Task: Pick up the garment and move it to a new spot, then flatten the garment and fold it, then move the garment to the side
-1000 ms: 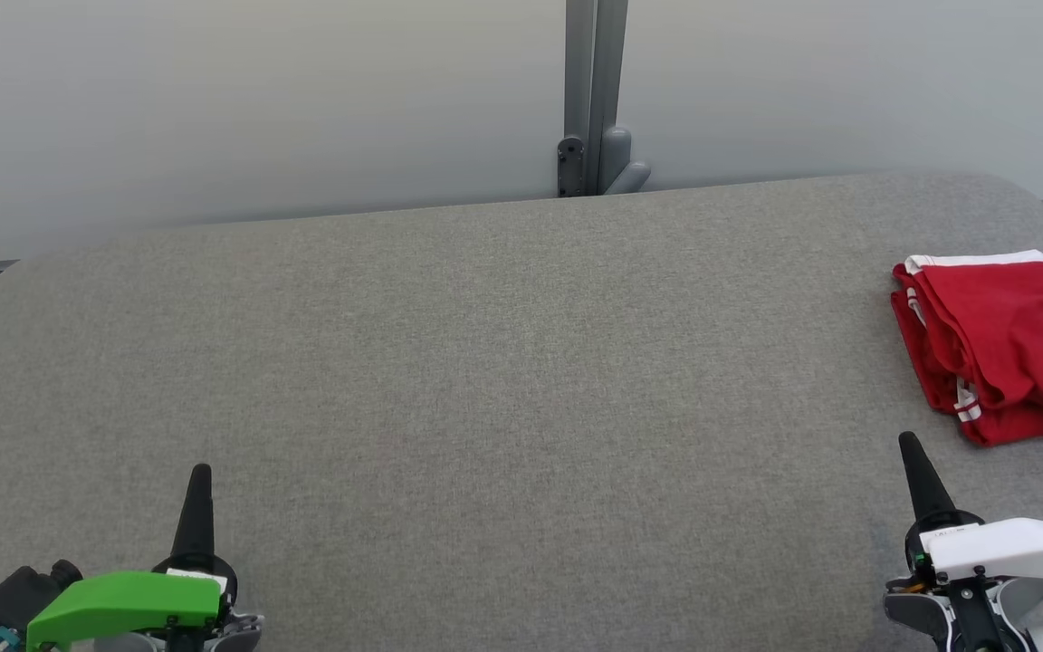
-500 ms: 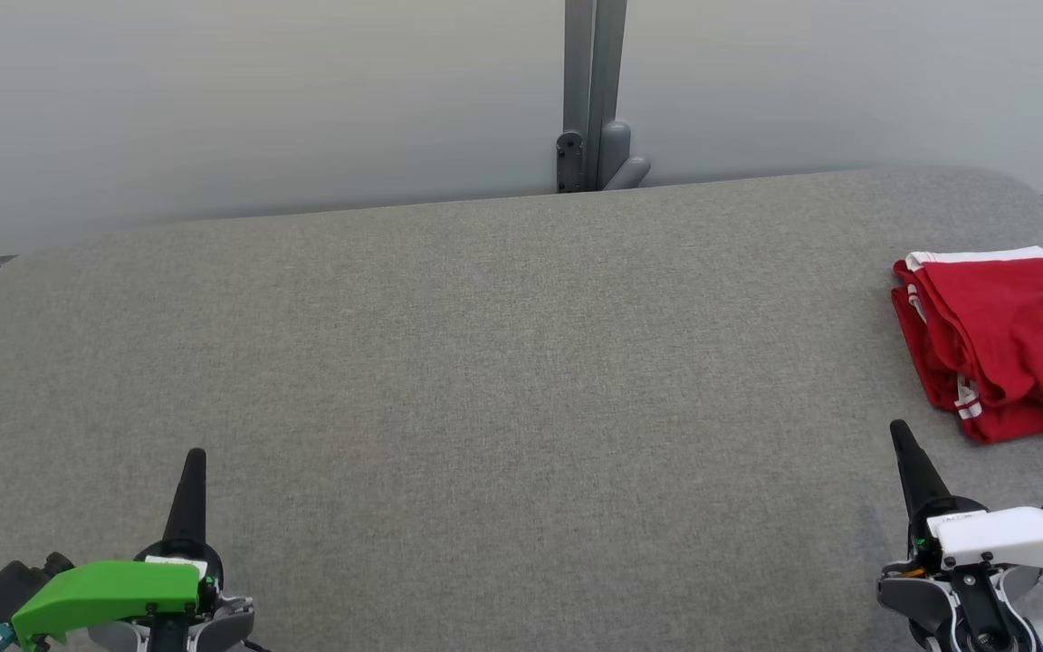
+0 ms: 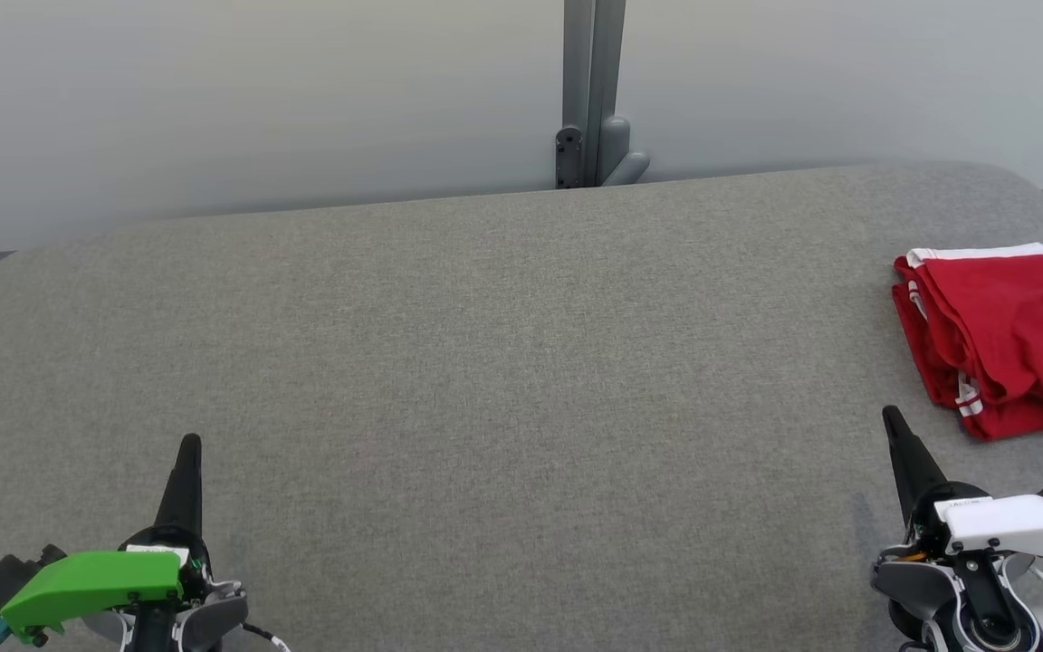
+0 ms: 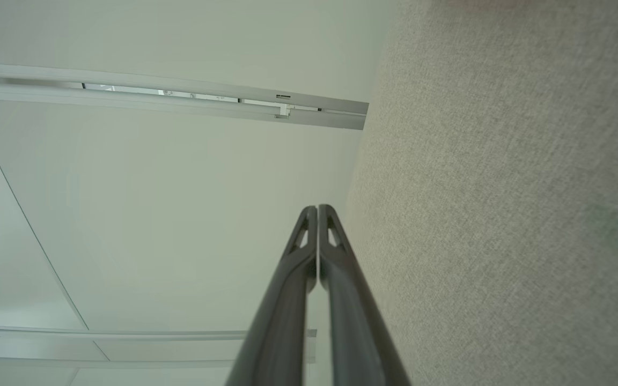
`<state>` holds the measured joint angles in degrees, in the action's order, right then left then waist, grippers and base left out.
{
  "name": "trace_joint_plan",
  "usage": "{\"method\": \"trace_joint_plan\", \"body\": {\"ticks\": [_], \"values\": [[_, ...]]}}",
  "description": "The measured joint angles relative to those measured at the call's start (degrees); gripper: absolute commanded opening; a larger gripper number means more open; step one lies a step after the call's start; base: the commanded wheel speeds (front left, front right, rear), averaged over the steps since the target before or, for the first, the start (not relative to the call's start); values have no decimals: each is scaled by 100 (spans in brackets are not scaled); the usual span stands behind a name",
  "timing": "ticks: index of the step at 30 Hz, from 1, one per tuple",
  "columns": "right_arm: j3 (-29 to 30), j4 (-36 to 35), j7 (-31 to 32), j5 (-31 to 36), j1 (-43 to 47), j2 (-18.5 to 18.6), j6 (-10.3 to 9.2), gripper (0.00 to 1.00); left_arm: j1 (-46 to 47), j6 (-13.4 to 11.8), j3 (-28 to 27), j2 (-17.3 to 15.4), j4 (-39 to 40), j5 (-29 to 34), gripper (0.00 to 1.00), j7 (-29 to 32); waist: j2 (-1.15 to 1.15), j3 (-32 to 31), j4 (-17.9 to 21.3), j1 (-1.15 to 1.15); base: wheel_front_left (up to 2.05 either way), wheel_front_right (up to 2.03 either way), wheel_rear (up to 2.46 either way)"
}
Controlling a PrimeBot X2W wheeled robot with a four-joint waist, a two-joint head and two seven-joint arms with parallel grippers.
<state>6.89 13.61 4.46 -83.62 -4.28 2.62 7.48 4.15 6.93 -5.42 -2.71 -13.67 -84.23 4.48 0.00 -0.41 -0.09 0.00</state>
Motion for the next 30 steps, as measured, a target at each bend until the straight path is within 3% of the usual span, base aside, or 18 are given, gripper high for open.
{"method": "trace_joint_plan", "body": {"ticks": [20, 30], "values": [[-34, 38, 204, -839, -172, 10, 0, 0, 160, 45, -102, -1, -36, -791, 0, 201, 0, 58, 9, 0, 0, 0, 0], [-36, 41, 210, -859, -185, 11, 0, 0, 180, 45, -108, -1, -38, -818, 0, 202, 0, 59, 9, 0, 0, 0, 0]]}}
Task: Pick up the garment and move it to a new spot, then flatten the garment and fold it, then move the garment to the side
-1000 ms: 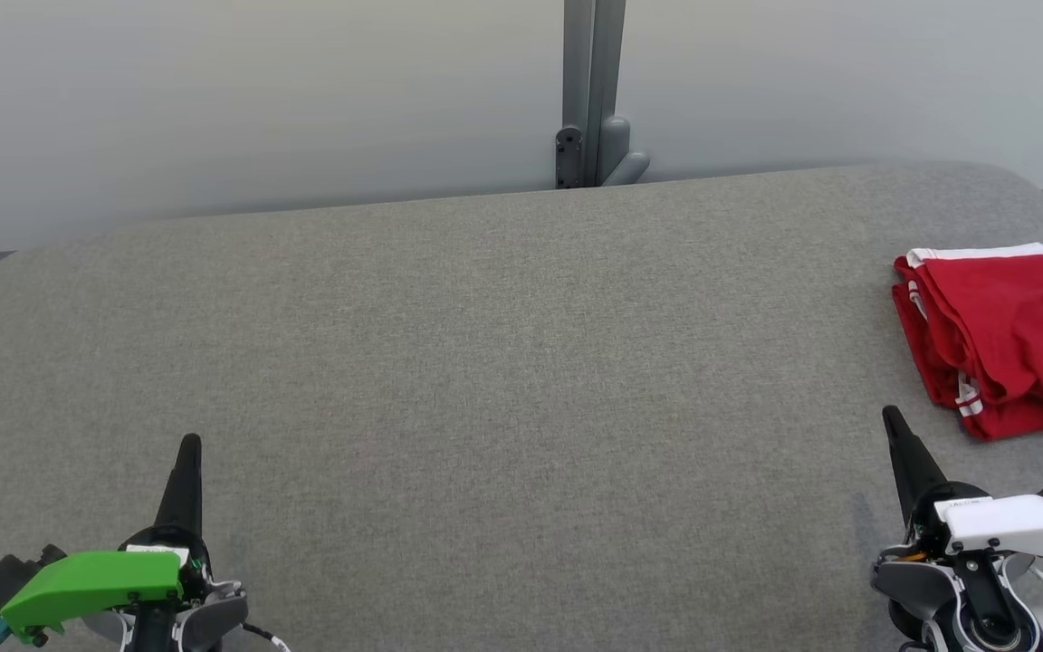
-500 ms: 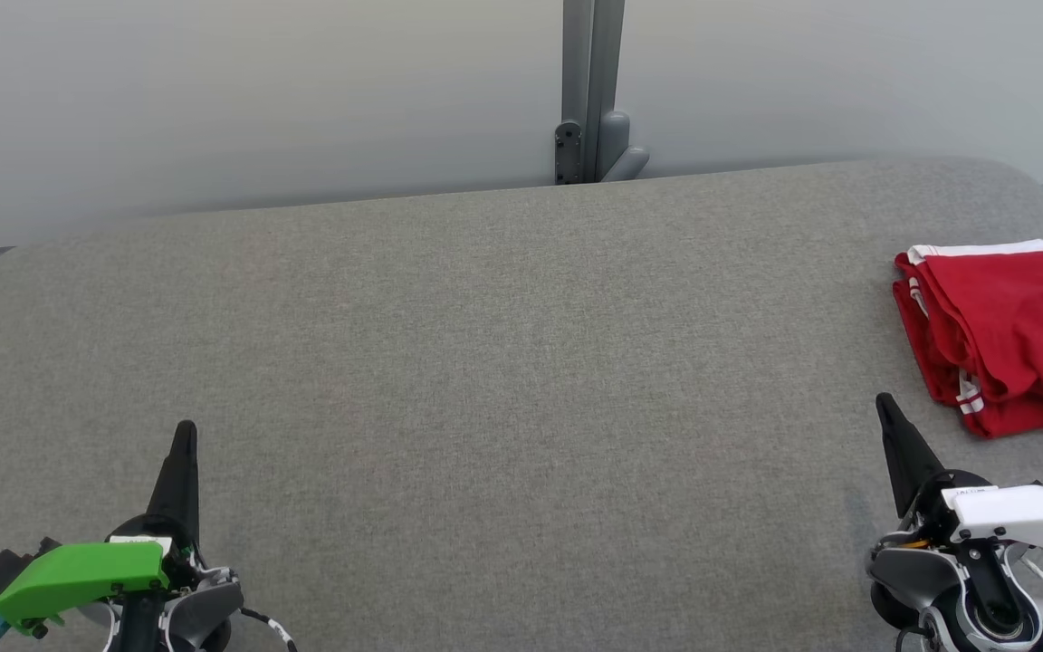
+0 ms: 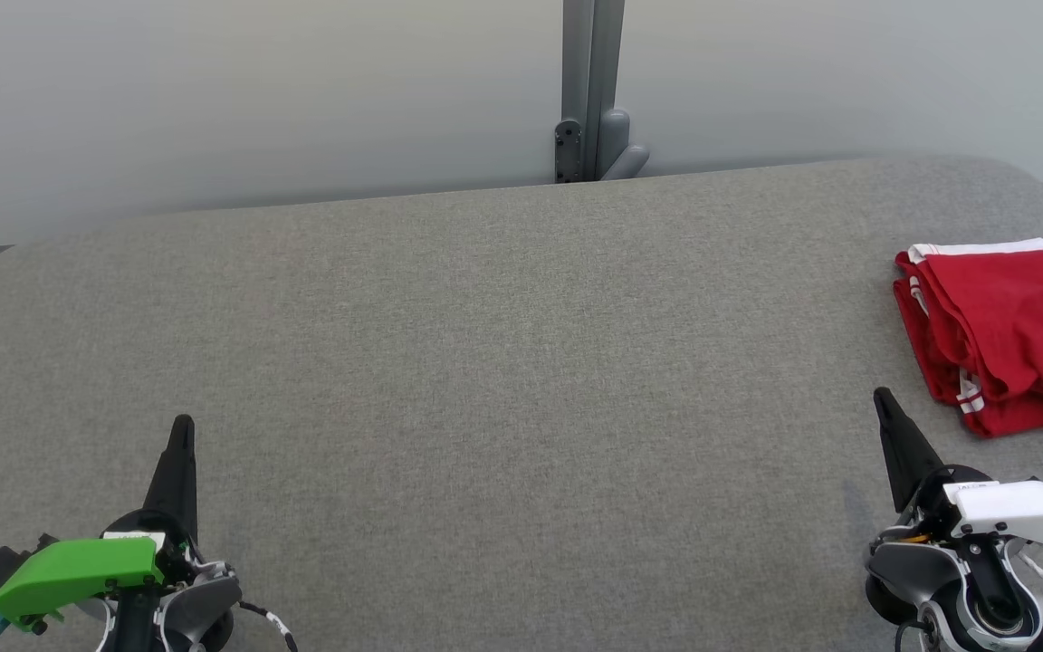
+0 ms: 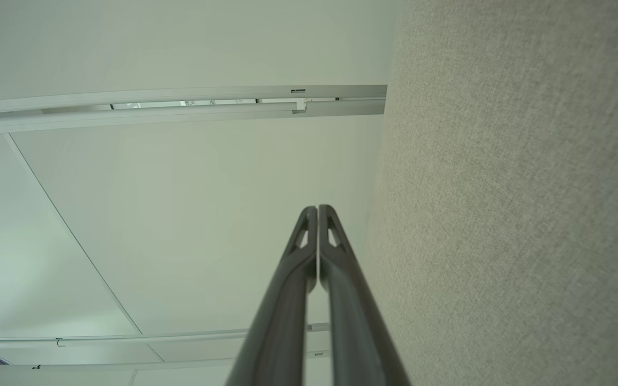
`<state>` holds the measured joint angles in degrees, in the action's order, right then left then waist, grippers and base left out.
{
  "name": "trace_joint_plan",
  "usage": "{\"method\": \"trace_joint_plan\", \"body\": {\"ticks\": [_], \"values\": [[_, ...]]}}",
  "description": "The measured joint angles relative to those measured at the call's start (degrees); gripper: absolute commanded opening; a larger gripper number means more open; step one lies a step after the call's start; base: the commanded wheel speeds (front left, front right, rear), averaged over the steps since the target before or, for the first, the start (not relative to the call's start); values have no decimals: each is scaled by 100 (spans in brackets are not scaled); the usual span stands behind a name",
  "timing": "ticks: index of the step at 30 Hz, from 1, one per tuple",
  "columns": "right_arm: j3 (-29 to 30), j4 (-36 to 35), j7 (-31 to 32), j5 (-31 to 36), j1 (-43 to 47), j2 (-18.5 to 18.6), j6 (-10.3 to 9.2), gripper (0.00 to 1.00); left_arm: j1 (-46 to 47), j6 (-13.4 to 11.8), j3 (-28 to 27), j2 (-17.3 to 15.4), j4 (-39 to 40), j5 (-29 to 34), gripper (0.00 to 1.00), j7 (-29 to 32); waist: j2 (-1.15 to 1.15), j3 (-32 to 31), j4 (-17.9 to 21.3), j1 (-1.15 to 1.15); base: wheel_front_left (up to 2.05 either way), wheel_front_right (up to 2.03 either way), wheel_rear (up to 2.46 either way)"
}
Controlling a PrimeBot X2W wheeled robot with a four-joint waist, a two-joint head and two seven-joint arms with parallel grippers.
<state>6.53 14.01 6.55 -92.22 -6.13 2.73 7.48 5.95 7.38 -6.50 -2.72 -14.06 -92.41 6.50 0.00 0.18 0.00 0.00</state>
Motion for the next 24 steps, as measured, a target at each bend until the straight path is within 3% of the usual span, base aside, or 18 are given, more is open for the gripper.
{"method": "trace_joint_plan", "body": {"ticks": [24], "values": [[0, 1, 0, 0, -1, 0, 0, 0, 0, 0, 0, 0, 0, 0, 0, 0, 0, 0, 0, 0, 0, 0, 0]]}}
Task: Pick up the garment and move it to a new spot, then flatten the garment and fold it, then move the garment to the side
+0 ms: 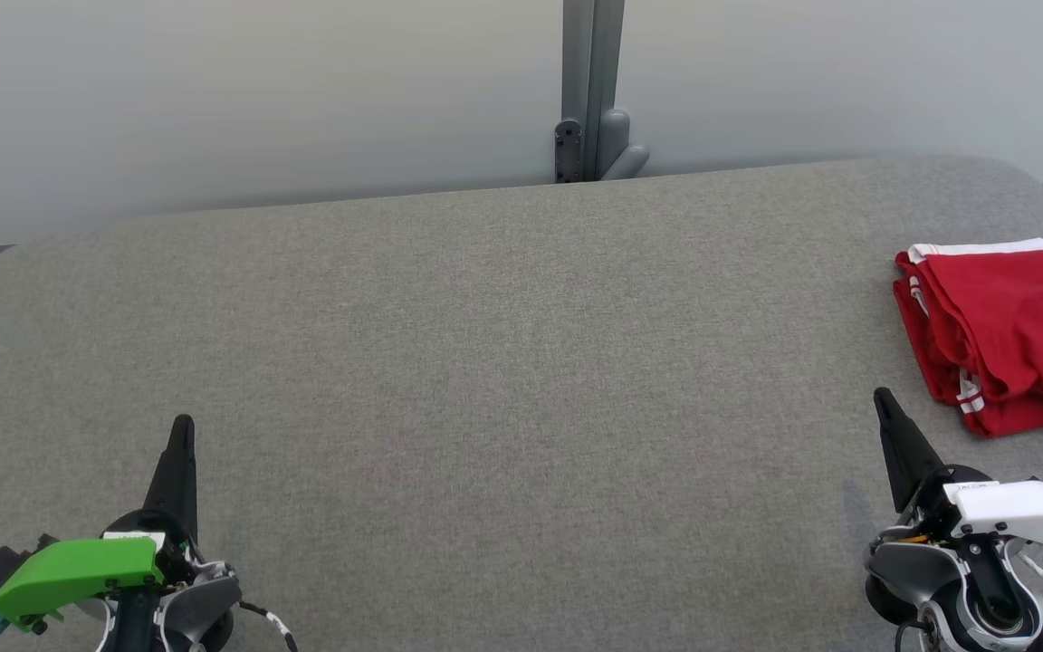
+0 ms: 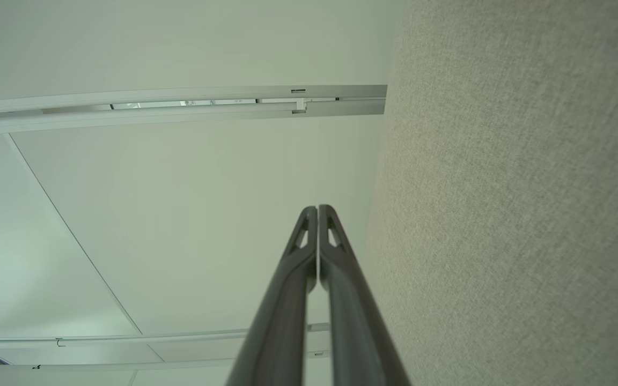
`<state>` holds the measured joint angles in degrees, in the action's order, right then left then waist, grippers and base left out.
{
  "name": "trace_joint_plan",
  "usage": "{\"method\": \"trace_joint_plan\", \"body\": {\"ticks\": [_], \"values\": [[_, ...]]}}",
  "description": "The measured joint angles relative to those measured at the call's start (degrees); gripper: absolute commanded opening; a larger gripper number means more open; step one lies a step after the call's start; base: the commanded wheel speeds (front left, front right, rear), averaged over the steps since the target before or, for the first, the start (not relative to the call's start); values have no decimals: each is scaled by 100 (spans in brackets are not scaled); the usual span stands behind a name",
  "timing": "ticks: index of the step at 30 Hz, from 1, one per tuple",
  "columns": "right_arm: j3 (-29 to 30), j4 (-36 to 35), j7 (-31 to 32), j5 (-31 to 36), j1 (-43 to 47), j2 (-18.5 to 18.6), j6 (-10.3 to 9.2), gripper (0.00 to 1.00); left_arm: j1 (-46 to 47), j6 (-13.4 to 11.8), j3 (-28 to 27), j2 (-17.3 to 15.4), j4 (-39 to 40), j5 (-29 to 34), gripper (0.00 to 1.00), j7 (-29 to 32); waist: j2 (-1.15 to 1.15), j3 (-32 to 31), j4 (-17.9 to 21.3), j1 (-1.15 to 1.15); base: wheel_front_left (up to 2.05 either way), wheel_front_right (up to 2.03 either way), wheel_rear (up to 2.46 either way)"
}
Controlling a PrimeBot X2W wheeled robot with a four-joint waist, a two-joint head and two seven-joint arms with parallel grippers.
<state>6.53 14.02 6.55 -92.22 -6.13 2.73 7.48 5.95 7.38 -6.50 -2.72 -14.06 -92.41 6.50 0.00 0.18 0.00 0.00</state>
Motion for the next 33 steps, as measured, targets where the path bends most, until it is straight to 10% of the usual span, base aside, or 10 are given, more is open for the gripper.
{"method": "trace_joint_plan", "body": {"ticks": [33], "values": [[0, 0, 0, 0, 0, 0, 0, 0, 0, 0, 0, 0, 0, 0, 0, 0, 0, 0, 0, 0, 0, 0, 0]]}}
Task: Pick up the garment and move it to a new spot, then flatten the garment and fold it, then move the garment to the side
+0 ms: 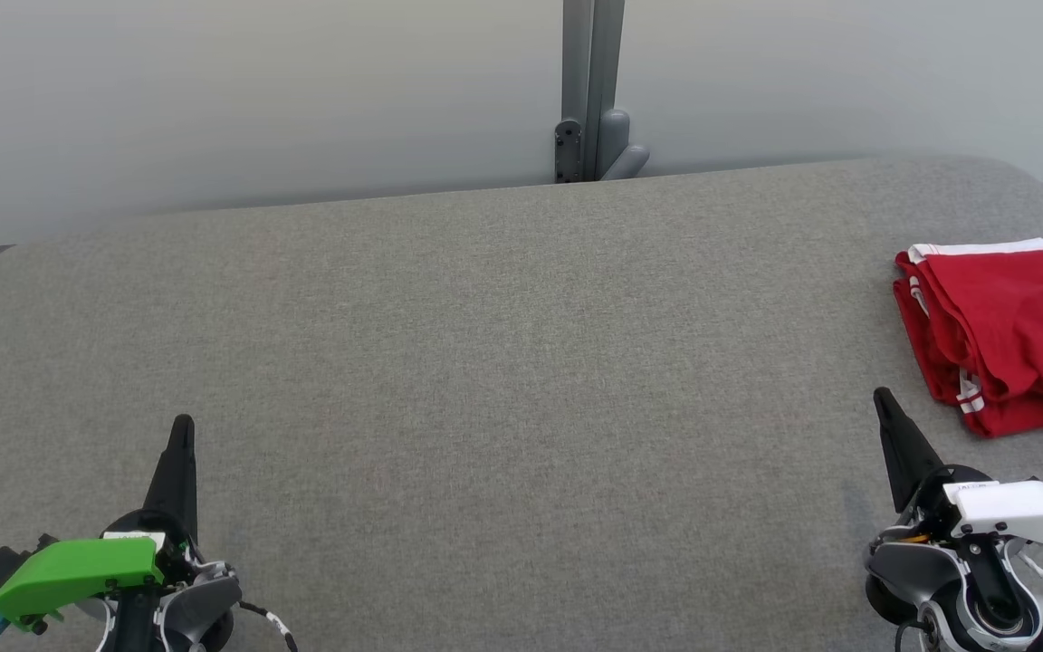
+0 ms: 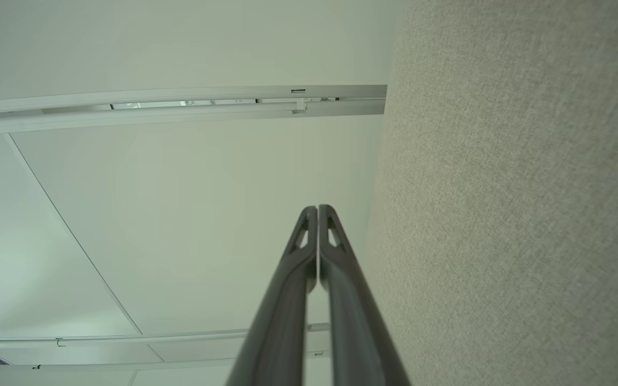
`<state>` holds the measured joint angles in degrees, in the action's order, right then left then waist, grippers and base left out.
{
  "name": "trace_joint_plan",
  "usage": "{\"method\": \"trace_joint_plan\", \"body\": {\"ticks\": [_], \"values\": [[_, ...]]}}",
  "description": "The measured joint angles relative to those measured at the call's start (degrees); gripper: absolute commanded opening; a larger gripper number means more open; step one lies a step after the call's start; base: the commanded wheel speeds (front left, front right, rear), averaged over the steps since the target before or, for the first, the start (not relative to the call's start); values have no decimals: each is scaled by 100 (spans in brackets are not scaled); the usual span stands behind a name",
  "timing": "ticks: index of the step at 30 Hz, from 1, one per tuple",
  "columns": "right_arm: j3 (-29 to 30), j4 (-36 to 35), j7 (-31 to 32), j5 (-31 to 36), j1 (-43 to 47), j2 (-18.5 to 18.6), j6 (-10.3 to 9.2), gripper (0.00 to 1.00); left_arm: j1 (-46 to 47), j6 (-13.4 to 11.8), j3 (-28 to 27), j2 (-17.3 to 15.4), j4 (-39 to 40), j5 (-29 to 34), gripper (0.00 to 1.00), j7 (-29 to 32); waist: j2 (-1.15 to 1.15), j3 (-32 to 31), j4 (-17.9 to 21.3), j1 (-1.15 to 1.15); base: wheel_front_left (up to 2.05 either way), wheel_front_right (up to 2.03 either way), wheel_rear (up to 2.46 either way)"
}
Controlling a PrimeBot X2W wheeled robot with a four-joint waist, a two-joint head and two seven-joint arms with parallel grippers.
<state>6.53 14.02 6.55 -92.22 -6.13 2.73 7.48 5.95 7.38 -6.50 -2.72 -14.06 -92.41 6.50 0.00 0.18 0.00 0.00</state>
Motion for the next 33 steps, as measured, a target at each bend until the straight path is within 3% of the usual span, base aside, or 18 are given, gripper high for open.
{"method": "trace_joint_plan", "body": {"ticks": [33], "values": [[0, 0, 0, 0, 0, 0, -1, 0, 0, 1, 0, 0, 0, 0, 0, 0, 0, 0, 0, 0, 0, 0, 0]]}}
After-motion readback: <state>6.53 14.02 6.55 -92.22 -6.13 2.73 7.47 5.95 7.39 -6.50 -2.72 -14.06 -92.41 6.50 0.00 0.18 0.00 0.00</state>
